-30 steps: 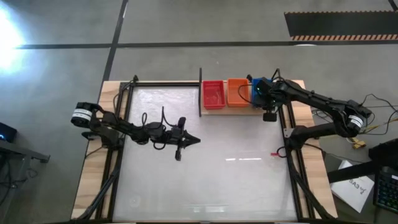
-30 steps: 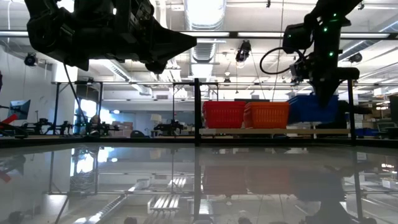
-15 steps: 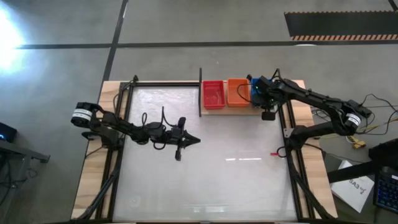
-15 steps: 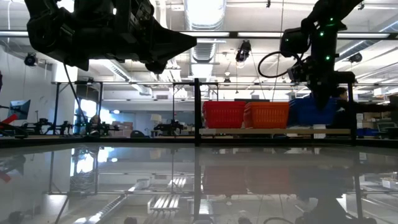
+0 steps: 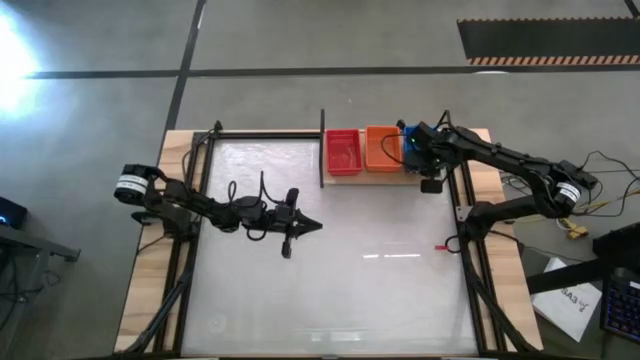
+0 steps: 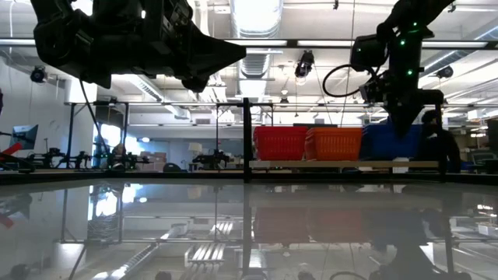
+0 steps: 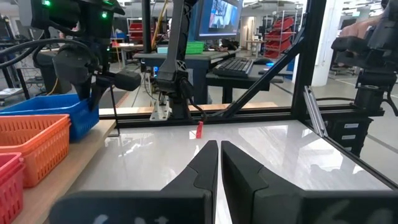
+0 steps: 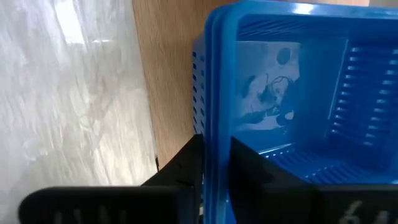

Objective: Stack baskets on shelf by color
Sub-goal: Put the stacked blue baskets on the shelf, then return to Home Position

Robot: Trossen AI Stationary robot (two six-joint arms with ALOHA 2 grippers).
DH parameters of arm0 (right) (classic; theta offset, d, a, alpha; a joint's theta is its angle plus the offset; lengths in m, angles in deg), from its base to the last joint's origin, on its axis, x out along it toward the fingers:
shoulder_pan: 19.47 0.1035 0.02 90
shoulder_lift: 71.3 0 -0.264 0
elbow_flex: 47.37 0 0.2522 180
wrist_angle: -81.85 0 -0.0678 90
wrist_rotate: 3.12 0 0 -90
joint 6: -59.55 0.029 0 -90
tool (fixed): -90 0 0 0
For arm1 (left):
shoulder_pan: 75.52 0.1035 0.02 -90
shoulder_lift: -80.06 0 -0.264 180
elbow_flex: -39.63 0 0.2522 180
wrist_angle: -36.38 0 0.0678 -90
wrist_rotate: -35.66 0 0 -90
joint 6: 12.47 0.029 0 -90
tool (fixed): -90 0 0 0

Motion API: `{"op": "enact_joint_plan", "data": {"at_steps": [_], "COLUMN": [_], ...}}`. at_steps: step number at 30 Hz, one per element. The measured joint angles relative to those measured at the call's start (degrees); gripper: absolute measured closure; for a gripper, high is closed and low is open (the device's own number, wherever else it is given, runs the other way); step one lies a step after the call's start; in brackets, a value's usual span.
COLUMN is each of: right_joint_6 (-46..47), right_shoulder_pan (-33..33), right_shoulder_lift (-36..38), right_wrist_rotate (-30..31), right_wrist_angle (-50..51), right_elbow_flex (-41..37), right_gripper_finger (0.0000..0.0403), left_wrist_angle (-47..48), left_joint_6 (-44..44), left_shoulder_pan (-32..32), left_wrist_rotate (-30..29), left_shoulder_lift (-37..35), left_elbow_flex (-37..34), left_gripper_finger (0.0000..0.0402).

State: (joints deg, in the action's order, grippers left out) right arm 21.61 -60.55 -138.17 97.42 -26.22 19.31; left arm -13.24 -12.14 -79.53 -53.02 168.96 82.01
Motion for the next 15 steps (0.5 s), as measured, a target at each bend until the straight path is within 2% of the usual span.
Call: {"op": "enact_joint_plan", "data": {"at_steps": [9, 15], "right_joint_6": [1.9, 2.0], "right_shoulder_pan": [0.0, 0.0], "right_shoulder_lift": [0.0, 0.1], "right_wrist_rotate": [0.1, 0.1], "right_wrist_angle": [0.0, 0.2], "right_elbow_flex": [0.0, 0.1], "right_gripper_finger": [0.0308, 0.0296], "left_wrist_angle": [0.0, 0.0], "left_joint_6": [0.0, 0.0], "left_shoulder_pan": [0.0, 0.0], "left_wrist_rotate": [0.0, 0.0], "left_shoulder_lift": [0.0, 0.0], "left_elbow_flex": [0.0, 0.0], "left_gripper_finger": [0.0398, 0.0398]}}
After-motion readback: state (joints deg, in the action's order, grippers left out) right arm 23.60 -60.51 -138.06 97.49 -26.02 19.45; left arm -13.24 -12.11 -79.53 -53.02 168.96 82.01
